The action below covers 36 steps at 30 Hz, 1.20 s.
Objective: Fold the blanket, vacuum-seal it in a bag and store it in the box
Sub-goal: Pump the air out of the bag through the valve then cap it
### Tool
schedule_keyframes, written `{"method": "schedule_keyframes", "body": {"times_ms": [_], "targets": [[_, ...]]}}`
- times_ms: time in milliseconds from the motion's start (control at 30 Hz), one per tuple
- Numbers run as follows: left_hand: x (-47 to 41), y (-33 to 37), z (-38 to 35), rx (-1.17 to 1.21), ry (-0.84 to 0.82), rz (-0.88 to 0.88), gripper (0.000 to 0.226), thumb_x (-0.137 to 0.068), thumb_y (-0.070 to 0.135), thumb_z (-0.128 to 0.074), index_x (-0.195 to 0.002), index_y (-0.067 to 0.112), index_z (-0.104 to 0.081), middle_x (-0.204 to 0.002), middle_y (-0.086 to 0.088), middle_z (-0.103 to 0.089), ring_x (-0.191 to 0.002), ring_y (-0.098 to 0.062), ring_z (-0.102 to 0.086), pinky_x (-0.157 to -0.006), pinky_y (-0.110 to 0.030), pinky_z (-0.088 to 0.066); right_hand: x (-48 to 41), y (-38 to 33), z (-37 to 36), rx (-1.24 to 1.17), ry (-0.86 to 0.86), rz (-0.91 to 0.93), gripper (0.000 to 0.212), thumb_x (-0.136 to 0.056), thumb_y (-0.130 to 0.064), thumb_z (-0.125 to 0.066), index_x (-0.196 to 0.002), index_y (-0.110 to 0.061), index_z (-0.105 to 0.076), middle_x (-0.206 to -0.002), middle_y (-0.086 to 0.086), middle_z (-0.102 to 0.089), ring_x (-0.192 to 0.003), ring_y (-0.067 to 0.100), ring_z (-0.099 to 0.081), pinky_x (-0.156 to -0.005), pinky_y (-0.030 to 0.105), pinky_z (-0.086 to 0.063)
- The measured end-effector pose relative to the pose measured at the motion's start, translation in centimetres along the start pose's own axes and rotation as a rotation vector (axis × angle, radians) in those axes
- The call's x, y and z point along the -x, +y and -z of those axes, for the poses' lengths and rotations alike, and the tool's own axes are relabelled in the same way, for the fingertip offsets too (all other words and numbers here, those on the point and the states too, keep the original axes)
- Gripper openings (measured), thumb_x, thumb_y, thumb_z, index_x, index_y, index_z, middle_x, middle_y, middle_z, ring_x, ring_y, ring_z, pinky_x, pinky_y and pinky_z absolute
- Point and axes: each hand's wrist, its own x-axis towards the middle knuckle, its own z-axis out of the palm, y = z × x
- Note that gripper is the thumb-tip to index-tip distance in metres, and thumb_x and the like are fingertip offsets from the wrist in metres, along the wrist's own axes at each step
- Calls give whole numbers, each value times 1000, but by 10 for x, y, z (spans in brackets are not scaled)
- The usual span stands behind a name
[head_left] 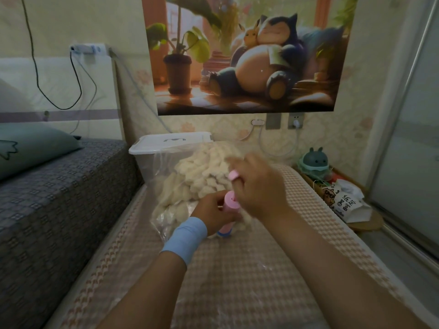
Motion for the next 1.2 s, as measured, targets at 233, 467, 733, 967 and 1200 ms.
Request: {"method": "schedule_keyframes", "body": {"times_ms": [233, 467, 733, 967, 1200], "targets": [[1, 0, 4, 35, 18, -13, 46, -66, 14, -85, -103, 33, -66, -98, 15, -70, -94, -10, -64, -82, -20, -50, -30, 0, 26, -41, 242, 106, 34, -96, -25, -46, -120, -17, -69, -87, 2, -63, -65, 15, -53, -52, 28, -41], [0, -1, -1, 5, 37, -7, 29, -68, 17, -83, -83, 34, -65, -81, 15, -69, -82, -9, -63, -74, -24, -52, 7, 0, -14, 16, -230, -21, 39, -91, -35, -38, -112, -23, -69, -95, 3, -57, -73, 27, -60, -56, 31, -35], [1, 0, -2, 35, -3, -24, 47, -65, 13, -86, -102, 34, -66, -96, 16, -70, -94, -9, -64, -85, -21, -51, -30, -2, 32, -74, 399, 56, 25, -97, -23, -50, -110, -13, -70, -86, 5, -58, -67, 14, -48, -52, 25, -34], [0, -2, 2, 52, 39, -14, 27, -72, 10, -79, -80, 32, -65, -79, 15, -69, -82, -9, -61, -77, -24, -53, -2, -4, -9, 25, -170, 0, 36, -92, -34, -40, -109, -19, -68, -99, 4, -60, -72, 25, -60, -52, 28, -35], [-2, -3, -3, 26, 5, -11, 36, -66, 16, -84, -91, 34, -67, -92, 12, -71, -92, -12, -65, -84, -27, -54, -7, -4, 2, -107, 132, -2, 30, -91, -26, -45, -107, -16, -69, -88, 4, -55, -67, 18, -50, -50, 29, -38]]}}
